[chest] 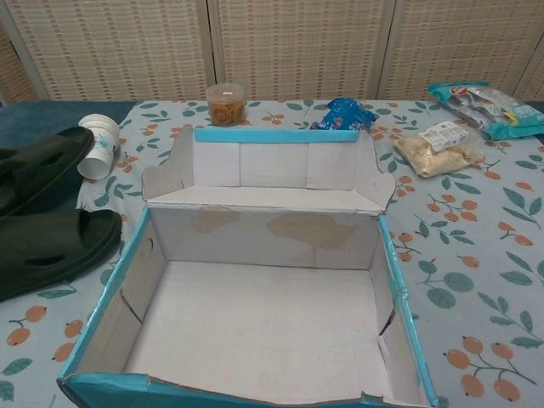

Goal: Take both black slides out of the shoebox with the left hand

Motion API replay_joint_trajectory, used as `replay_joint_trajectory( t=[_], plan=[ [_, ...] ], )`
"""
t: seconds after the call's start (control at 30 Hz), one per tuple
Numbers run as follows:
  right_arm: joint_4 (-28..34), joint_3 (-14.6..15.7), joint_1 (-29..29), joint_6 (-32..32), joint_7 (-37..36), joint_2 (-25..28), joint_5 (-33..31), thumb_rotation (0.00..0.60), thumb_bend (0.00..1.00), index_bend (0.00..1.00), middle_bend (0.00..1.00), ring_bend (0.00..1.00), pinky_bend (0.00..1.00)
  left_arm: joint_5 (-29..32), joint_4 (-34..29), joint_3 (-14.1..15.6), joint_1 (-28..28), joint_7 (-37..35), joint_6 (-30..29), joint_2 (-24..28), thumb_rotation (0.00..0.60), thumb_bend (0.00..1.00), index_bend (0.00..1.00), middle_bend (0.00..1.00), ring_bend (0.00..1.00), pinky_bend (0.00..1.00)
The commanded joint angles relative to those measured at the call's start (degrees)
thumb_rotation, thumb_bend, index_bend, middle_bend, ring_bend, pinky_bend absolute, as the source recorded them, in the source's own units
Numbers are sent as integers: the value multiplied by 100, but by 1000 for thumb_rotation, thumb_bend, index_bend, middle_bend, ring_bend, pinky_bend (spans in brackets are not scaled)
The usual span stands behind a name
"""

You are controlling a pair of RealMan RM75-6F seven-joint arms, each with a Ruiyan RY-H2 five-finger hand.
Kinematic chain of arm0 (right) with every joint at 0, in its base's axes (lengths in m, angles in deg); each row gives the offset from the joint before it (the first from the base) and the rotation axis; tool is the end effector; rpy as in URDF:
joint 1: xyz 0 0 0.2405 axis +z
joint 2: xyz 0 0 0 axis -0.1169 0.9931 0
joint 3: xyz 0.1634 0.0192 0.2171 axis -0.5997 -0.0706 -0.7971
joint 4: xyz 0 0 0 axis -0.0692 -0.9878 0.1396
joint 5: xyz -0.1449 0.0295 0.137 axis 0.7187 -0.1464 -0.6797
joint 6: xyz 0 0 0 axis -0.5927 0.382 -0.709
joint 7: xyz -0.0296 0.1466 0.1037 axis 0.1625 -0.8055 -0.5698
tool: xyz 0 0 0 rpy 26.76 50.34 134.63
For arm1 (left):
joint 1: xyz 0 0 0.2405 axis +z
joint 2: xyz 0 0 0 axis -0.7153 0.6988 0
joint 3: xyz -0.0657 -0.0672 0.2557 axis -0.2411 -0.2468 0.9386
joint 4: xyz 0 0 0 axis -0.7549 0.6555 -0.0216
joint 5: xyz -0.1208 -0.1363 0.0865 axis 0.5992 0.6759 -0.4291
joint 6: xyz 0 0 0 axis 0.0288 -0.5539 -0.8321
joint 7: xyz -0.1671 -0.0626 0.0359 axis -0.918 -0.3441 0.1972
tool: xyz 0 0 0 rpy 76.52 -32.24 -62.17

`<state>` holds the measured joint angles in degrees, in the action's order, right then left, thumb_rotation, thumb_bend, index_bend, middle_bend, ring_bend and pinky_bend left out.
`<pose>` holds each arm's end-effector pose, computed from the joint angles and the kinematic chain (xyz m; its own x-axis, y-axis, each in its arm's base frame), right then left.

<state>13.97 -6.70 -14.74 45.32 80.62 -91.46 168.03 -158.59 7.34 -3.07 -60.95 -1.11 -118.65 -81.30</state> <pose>-0.2996 -0.1135 0.2053 0.4590 -0.0616 0.8863 -0.8863 -0.1009 0.4520 -0.3404 0.2805 0.0303 0.6442 -0.1485 0.7503 0.7218 -0.2066 -0.6606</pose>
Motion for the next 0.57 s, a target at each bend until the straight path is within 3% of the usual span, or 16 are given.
replay_joint_trajectory(
  t=[0.03,0.13,0.2,0.27,0.33,0.43,0.57],
  plan=[
    [-5,-3,-7,15,3,-4,2,402,163,0,0,0,0,-301,-1830,348,355,-390,-396,999,600,443,0,0,5,250],
    [-14,-12,-21,43,35,-21,10,403,163,0,0,0,0,-482,-3136,545,492,-954,-615,1710,600,441,0,0,1,210],
    [-20,-28,-35,72,80,-45,8,403,163,0,0,0,0,-721,-4132,865,576,-1540,-693,2428,600,440,0,0,0,174],
    [-29,-60,-58,107,166,-83,-26,402,163,0,0,0,0,-1132,-4729,1327,643,-2045,-775,3144,600,433,0,0,0,141],
    [-24,-116,-85,138,294,-137,-110,403,163,0,0,0,0,-1391,-4829,1593,748,-2215,-903,3520,600,420,0,0,0,124],
    [-15,-202,-113,173,487,-228,-224,403,163,0,0,0,0,-1474,-4799,1551,819,-2045,-1030,3642,600,414,0,0,0,119],
    [16,-230,-126,149,704,-311,-253,402,163,0,0,0,0,-1118,-4559,1098,995,-1498,-1238,3408,600,416,0,0,0,119]
  ],
)
